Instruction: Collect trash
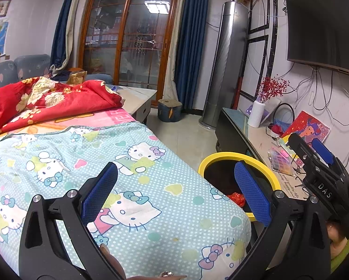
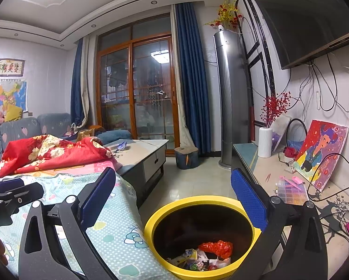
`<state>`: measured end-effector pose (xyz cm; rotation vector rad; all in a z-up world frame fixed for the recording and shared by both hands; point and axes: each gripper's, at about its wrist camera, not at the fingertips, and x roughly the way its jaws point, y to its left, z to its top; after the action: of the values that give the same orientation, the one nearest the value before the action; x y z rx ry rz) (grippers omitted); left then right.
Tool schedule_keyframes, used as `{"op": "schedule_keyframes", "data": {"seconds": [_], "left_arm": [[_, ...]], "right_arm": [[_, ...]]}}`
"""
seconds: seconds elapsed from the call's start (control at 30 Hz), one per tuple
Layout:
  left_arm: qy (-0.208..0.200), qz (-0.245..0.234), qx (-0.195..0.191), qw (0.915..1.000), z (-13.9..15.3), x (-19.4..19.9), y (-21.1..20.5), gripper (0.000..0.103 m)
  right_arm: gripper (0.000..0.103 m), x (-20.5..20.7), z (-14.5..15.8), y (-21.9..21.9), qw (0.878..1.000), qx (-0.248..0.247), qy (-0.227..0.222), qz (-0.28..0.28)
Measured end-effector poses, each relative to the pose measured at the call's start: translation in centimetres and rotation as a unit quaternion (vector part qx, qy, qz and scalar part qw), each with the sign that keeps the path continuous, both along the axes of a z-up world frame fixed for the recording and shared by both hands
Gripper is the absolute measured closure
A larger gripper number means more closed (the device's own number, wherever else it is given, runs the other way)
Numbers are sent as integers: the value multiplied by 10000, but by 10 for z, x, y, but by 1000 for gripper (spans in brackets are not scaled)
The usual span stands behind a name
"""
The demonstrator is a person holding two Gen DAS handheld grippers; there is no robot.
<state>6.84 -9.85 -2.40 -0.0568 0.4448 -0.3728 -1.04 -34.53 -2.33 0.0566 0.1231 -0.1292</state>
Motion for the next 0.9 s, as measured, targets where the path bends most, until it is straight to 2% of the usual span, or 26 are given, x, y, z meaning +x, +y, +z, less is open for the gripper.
{"op": "schedule_keyframes", "data": {"seconds": [0.9], "left_arm": [[11,-12,-21,10000,0,0,0,11]], "right_arm": [[7,0,-3,1,10000,45,35,-35]]}}
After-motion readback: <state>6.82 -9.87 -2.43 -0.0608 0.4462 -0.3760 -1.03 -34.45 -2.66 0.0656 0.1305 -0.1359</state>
